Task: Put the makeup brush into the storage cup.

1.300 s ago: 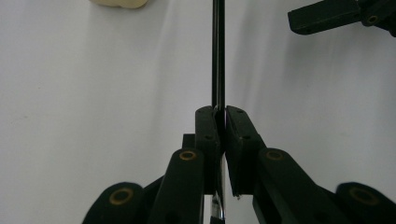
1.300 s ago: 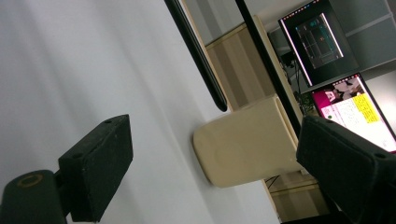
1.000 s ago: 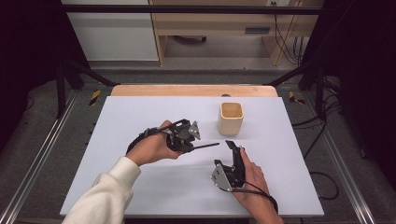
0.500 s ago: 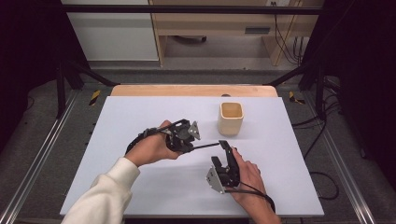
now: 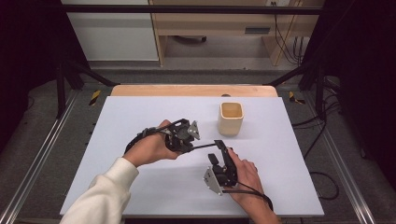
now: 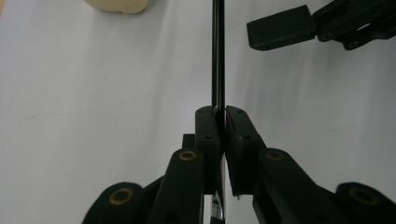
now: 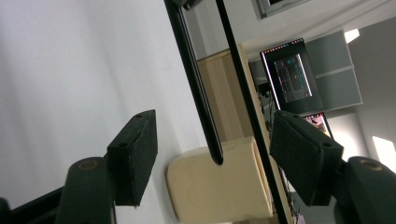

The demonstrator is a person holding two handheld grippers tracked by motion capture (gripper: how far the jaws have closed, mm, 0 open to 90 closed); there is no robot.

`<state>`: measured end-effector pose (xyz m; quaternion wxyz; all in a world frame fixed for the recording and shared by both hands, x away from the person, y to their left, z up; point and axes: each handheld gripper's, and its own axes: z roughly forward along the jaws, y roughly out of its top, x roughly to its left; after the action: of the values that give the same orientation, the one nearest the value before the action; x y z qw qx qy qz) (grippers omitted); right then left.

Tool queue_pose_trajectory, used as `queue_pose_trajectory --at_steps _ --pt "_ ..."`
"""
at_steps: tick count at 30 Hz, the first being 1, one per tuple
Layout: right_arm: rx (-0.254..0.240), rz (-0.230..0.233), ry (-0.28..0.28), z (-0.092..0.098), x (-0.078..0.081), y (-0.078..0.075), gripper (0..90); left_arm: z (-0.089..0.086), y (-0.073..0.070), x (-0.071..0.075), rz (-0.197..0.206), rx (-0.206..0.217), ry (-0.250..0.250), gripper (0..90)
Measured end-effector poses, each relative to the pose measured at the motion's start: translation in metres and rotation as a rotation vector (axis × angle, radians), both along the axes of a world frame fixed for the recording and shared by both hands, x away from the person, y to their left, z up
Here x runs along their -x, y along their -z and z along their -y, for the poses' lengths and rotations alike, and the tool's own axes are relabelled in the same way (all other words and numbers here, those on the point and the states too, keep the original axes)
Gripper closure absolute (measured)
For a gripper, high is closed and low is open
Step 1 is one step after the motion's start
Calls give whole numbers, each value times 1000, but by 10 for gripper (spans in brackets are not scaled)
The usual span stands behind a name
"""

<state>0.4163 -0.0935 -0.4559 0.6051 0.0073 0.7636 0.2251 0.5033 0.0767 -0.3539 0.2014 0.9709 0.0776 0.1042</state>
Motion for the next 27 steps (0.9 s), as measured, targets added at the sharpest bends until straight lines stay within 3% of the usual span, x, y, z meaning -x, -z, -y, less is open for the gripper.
queue_pose_trajectory --at_steps 4,5,6,9,20,27 --pt "17 36 -21 -6 1 1 394 2 0 2 -6 21 -7 841" --pt "-1 43 -13 -7 1 2 406 2 0 2 -6 23 -7 841" --pt "48 48 -24 -7 1 0 415 2 -1 3 -6 21 -6 841" --pt "19 73 -21 -10 1 2 456 3 -2 3 -2 6 8 840" --pt "86 71 -56 -18 -1 4 571 6 -2 4 -7 10 20 841" --pt "89 59 -69 -22 -1 6 656 7 -2 5 -13 10 25 841"
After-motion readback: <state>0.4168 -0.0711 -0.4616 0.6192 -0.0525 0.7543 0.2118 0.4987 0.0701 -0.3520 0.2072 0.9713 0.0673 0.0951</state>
